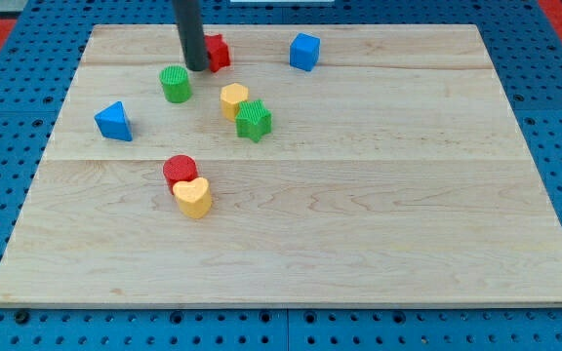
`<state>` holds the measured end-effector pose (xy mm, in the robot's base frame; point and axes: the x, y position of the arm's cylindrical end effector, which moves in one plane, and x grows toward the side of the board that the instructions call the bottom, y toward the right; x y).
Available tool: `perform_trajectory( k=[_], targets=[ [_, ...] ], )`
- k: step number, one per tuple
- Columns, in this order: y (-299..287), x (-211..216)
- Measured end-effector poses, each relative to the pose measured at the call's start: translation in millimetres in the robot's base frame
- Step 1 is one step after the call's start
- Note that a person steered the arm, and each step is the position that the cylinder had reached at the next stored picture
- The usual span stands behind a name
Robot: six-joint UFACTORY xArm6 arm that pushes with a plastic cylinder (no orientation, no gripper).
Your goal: Place the blue triangle to the top left
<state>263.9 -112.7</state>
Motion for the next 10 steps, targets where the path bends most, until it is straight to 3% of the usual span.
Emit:
perform_trajectory(
  k=[1, 3, 5, 6, 7, 8, 9, 10],
  targets=[
    [-27.7, -19.5],
    [15.4, -21.0],
    [-100.5, 48.2],
    [-52.1, 95.6],
    [-58.0, 135.3],
    [-108.5, 139.4],
    [-114.8, 102.8],
    [-129.6, 117.2]
  ],
)
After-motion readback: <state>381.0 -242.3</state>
